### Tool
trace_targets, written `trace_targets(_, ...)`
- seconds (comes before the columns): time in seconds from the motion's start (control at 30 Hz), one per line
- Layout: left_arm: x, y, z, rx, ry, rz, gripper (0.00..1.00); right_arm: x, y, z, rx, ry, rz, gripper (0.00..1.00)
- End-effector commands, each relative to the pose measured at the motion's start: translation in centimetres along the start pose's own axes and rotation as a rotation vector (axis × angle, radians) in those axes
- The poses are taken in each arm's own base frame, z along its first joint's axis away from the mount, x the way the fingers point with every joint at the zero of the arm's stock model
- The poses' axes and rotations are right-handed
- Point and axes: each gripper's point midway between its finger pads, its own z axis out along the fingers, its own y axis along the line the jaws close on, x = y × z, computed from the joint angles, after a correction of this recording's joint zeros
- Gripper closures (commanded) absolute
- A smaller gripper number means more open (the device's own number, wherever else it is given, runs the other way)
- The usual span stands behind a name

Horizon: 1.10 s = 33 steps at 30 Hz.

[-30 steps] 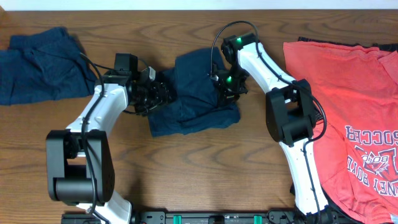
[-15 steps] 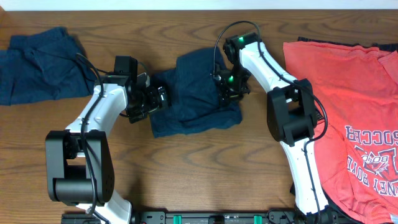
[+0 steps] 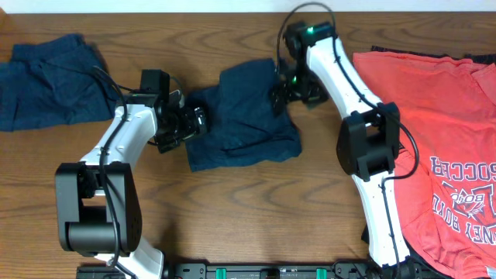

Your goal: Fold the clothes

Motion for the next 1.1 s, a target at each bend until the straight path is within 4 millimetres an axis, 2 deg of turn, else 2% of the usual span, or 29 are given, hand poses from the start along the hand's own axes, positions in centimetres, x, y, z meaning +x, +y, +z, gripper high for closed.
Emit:
trace_targets(0.0, 0.4, 1.9, 0.9, -0.022, 0.015, -0.031, 0.02, -1.0, 0.1, -3.7, 0.027, -0.092, -0.017, 0.01)
trace_targets(0.23, 0.4, 1.5, 2.6, 0.065, 0.050, -0.035, 0.02, -0.9, 2.7, -8.7, -0.057, -0.190, -0.085, 0.01)
trace_targets(0.5, 0.0, 1.3, 3.6, 0.084, 0.046, -0.042, 0.02, -0.2, 4.0, -13.5, -0.058, -0.307, -0.149, 0.01)
trace_targets(0.63, -1.0, -0.5, 3.4, 0.178, 0.015, -0.036, 0.02, 0.3, 4.3, -15.2, -0.056, -0.346, -0.168, 0.01)
trace_targets(0.77, -1.8, -1.3, 3.3, 0.218, -0.009, -0.043, 0.02, 0.5, 4.4, -15.8, -0.056, -0.359, -0.170, 0.01)
trace_targets(1.07, -0.9, -2.2, 5.0, 0.302, 0.060, -0.050, 0.02, 0.6, 5.3, -15.7, -0.065, -0.355, -0.187, 0.01)
